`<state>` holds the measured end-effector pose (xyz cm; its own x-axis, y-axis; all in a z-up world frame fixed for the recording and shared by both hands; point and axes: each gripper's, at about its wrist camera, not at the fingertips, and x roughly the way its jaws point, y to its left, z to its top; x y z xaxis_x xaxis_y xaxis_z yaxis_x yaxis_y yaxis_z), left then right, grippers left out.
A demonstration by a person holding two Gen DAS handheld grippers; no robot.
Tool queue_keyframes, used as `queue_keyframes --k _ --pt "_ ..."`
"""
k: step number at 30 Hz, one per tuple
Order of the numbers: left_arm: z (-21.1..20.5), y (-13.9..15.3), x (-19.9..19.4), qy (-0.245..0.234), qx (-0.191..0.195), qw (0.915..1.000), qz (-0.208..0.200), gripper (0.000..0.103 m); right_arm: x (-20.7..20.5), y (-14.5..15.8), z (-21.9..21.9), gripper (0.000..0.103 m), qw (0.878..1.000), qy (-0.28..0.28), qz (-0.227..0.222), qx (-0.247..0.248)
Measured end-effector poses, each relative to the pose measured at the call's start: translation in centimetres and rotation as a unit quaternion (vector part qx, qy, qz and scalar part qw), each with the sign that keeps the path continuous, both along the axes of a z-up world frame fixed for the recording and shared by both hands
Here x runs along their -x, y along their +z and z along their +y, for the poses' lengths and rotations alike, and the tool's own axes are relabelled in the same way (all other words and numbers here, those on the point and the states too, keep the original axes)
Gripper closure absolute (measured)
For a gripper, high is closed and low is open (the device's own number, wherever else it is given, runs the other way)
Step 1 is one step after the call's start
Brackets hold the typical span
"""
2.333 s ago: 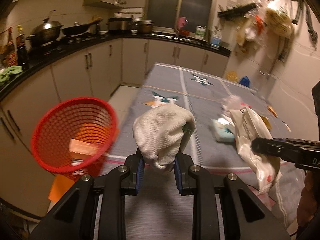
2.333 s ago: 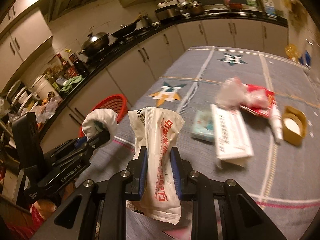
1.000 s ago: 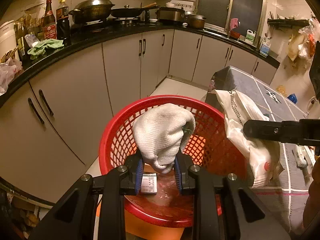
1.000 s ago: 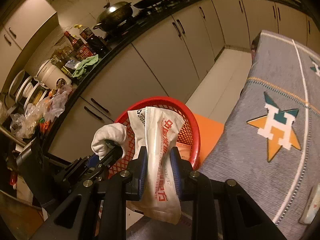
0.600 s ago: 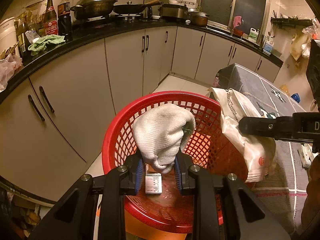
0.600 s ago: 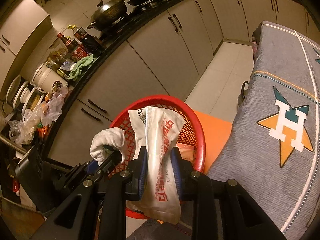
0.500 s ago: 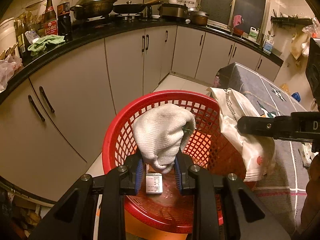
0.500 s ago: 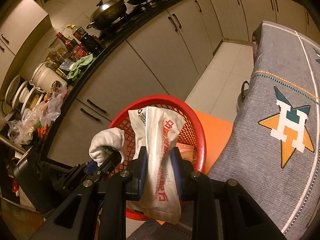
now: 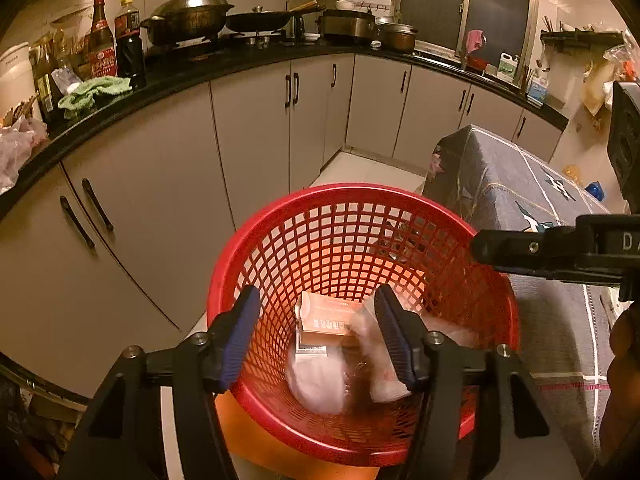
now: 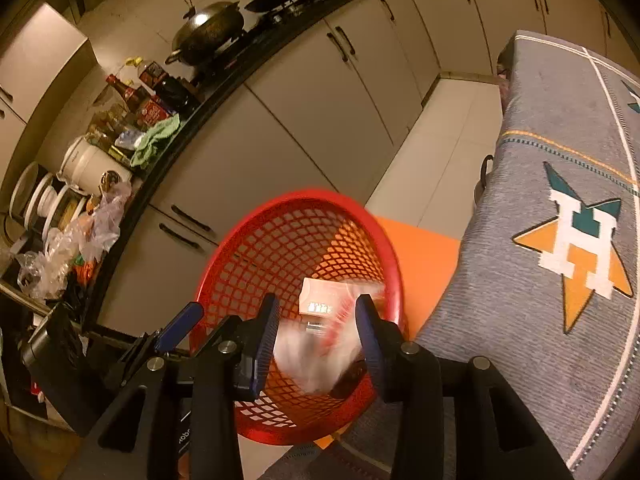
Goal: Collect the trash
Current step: 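Open both grippers over the red basket to drop sock and bag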
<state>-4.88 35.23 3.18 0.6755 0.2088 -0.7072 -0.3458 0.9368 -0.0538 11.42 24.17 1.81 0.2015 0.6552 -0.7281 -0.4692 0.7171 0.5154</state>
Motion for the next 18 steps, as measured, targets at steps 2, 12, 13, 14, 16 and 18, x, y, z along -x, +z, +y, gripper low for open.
queue_keyframes --k 2,12,13,14,16,18 --pt "-0.1 0.1 0.1 0.000 -0.002 1.0000 0.000 0.039 0.2 0.3 -0.6 0.060 1.000 -0.002 -0.002 -0.003" --pt "-1.9 2.0 1.4 -0.005 -0.009 0.9999 -0.013 0.037 1.8 2.1 -4.6 0.060 0.999 -0.022 -0.025 -0.006" --pt "-2.1 2.2 1.5 -0.005 -0.011 0.9998 -0.015 0.037 2.0 2.3 -5.1 0.060 0.999 -0.025 -0.028 -0.006" --pt "-2.4 2.5 1.7 -0.006 -0.014 0.9997 -0.018 0.036 2.3 2.4 -5.7 0.060 0.999 -0.026 -0.031 -0.006" --pt "-3.2 3.0 2.0 -0.008 -0.020 0.9995 -0.021 0.035 2.9 2.8 -6.8 0.060 0.999 -0.029 -0.038 -0.008" --pt "-4.2 3.5 2.4 -0.013 -0.029 0.9992 -0.025 0.035 3.6 3.2 -8.0 0.060 0.999 -0.032 -0.043 -0.010"
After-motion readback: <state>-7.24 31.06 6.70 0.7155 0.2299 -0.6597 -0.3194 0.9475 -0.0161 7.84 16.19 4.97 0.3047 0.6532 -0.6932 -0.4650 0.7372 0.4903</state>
